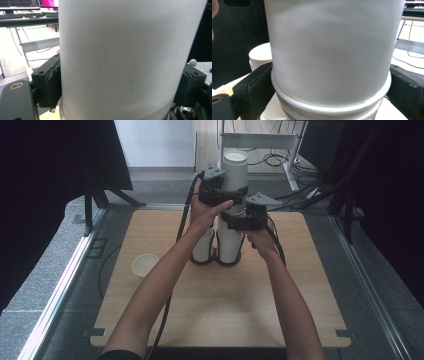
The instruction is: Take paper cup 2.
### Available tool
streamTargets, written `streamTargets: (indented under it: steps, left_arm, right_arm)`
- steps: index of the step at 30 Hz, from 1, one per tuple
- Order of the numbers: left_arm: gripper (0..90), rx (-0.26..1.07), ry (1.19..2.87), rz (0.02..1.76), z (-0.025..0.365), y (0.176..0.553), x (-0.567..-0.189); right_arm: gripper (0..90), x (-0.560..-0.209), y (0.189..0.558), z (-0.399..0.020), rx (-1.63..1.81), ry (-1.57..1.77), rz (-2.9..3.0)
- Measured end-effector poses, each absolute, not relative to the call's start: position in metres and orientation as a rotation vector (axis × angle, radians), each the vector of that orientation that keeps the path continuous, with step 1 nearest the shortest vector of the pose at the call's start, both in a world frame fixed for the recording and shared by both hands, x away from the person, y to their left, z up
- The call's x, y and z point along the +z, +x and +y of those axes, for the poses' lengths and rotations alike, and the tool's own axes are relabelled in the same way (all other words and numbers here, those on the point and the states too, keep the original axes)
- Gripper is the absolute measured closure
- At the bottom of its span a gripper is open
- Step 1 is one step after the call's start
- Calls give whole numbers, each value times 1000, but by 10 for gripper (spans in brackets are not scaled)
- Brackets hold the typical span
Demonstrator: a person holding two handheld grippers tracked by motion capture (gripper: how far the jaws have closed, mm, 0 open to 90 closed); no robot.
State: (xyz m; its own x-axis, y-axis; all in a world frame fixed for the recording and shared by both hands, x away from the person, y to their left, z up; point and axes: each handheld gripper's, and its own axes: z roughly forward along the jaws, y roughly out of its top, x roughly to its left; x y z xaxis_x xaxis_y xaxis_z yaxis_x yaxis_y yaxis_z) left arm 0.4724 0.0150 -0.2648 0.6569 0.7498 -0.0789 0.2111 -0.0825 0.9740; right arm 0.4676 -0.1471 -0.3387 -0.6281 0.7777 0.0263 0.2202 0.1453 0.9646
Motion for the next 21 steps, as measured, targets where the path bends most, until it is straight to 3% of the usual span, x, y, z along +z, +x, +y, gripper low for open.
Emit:
streamTargets:
  steps: [21]
  left_arm:
    - [142, 590, 1504, 717, 26, 452, -212]
  right_arm:
    - [37, -337, 469, -147, 1500, 965, 1952]
